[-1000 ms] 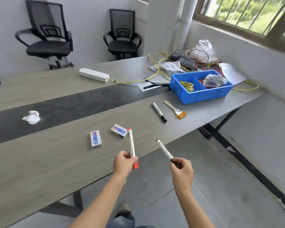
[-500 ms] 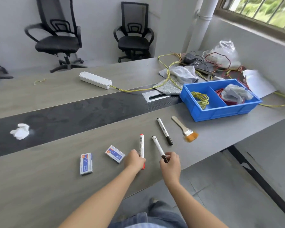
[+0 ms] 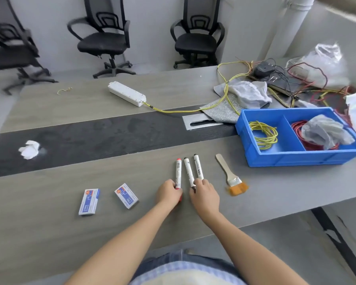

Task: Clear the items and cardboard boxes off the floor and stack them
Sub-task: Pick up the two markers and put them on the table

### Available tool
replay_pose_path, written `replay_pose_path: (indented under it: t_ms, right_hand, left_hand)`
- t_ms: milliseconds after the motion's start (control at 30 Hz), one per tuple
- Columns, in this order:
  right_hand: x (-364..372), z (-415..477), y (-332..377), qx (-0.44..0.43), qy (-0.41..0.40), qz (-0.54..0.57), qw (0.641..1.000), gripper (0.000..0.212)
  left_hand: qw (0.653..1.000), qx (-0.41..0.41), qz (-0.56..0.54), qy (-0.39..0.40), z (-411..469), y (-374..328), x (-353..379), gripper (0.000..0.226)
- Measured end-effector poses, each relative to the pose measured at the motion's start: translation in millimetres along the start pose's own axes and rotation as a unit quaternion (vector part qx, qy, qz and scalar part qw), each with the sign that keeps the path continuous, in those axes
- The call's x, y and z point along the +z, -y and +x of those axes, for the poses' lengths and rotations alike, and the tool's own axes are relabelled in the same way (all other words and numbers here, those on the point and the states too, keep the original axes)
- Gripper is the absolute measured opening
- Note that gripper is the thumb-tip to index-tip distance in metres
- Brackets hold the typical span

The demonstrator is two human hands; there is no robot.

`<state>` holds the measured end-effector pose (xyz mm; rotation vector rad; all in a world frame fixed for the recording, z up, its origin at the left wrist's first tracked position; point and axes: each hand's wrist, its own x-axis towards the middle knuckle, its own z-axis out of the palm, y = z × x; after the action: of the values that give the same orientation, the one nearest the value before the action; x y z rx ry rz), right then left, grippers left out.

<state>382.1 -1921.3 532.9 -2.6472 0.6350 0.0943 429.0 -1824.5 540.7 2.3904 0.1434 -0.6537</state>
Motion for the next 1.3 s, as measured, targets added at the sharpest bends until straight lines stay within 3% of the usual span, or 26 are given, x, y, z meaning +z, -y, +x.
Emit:
replay_pose_path:
  t_ms: [67,233,367,467,600,833,1067,1300]
  right_hand:
    - [-4,3,-5,-0.017,0.013,-0.003,1.0,0.022]
    - [-2,2,-6,-0.08,-0.007,0.077,0.994,0.022]
    - [11,-19,16,-0.236,-0.016,0.149,0.96,0.014]
    - [23,-38,37,-0.337,0.046,0.177,0.923,0.032]
    - [25,-66,66,-0.361,0.187,0.194,0.893,0.037]
    - [51,-138,113,-0.429,0.283,0.163,0.842,0.047]
    - [96,-237,158,-0.495,0.324,0.097,0.801,0.037]
    - [142,-338,211,-0.502,0.358,0.097,0.782,0.029]
  left_hand:
    - [0.999,-0.01,-0.043,-0.018,-4,6,1,0.005]
    - [0.972,-0.073,-0.196,-0.111,-31,45,-8,0.022]
    - [0.919,-0.148,-0.294,-0.216,-79,96,-24,0.01]
    - [0.864,-0.2,-0.351,-0.3,-122,133,-34,0.01]
    - [0.787,-0.267,-0.408,-0.377,-161,181,-38,0.028]
    - [0.739,-0.293,-0.448,-0.409,-220,235,-51,0.029]
    - [0.669,-0.328,-0.496,-0.445,-314,318,-67,0.027]
    - [0.613,-0.351,-0.534,-0.464,-411,401,-80,0.019]
